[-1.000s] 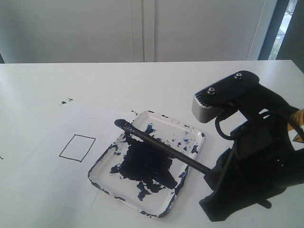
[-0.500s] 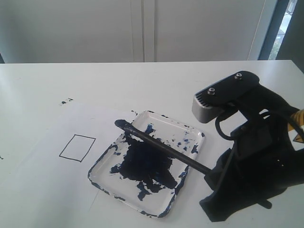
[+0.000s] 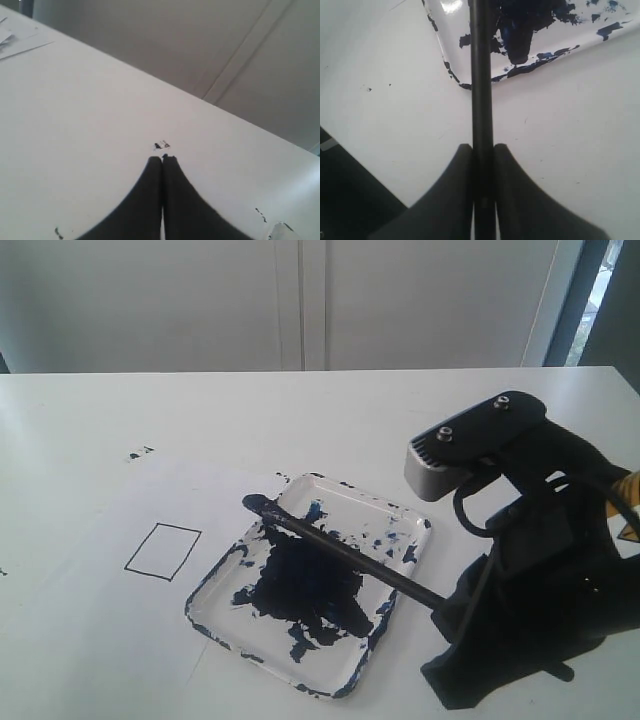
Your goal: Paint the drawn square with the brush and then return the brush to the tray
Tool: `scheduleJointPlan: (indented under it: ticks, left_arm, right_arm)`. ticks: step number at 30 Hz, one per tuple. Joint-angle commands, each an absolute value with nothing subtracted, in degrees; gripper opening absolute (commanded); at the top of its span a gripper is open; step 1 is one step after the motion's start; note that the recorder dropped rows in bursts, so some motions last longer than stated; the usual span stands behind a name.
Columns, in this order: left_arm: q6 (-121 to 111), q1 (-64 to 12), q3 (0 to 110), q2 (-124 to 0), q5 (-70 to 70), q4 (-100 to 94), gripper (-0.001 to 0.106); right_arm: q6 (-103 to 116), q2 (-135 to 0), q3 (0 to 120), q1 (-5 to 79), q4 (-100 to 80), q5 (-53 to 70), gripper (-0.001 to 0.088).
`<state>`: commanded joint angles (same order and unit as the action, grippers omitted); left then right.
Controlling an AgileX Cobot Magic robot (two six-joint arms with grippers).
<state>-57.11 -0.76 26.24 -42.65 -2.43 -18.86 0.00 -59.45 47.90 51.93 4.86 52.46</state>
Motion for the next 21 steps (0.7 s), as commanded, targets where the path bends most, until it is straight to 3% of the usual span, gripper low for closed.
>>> scheduleJointPlan:
  ticks: [2, 6, 13, 21]
  left_arm:
    - [-56.85, -0.76, 29.16, -42.65, -10.90, -18.68, 0.000]
    - [-56.45, -0.76, 30.74, -42.65, -9.68, -32.39, 0.000]
    - [-52.40, -0.76, 30.74, -42.65, -3.43, -28.90, 0.000]
    - [-44.91, -0.76, 30.74, -42.76, -9.09, -31.97, 0.000]
  right_arm:
    - [0.00, -59.45, 47.90, 51.93, 4.86, 52.69, 0.0000]
    - [0.00, -59.45, 47.90, 51.93, 4.86, 52.69, 0.0000]
    - [0.00, -59.45, 47.90, 51.93, 4.86, 52.58, 0.0000]
    - [0.00, -59.45, 47.90, 51.93, 5.07, 52.58, 0.0000]
